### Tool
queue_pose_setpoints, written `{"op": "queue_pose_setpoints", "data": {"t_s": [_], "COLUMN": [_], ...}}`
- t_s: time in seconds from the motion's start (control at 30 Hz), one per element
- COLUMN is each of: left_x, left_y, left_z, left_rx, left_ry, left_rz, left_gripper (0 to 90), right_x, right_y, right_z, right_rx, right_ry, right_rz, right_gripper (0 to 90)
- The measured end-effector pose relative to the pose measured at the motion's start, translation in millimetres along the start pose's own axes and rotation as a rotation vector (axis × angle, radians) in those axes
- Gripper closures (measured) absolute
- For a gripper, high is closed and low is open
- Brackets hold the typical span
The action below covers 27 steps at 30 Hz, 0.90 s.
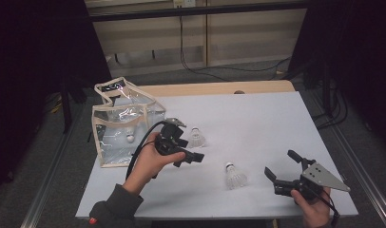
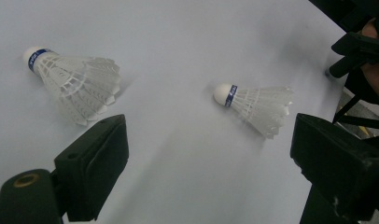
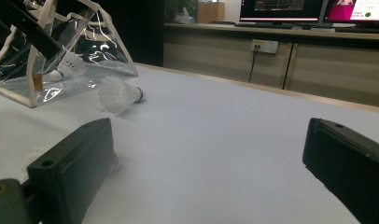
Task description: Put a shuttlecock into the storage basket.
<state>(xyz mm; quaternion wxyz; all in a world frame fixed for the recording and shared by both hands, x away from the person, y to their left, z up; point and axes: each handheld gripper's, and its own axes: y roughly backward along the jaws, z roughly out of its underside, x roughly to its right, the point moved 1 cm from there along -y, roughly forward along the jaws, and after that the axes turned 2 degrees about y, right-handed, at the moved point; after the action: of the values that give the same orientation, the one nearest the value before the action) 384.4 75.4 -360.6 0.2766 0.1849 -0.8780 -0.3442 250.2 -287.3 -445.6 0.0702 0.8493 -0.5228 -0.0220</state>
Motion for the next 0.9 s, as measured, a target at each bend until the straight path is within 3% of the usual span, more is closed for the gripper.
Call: {"op": "queue_pose_setpoints", "data": {"t_s": [0.9], "left_x": [14.2], "left_y": [-19.5], "left_z": [4.4], "left_rx": [-0.019], "left_ry": [-0.046], "left_rz": [0.045], "left_gripper": [10.5], "right_x": [0.1], "right_y": [-1.1], "right_z": [0.8], "right_rx": [-0.004], "right_ry": [-0.002], "right_rz": [-0.002], "right_gripper": [2.1]}}
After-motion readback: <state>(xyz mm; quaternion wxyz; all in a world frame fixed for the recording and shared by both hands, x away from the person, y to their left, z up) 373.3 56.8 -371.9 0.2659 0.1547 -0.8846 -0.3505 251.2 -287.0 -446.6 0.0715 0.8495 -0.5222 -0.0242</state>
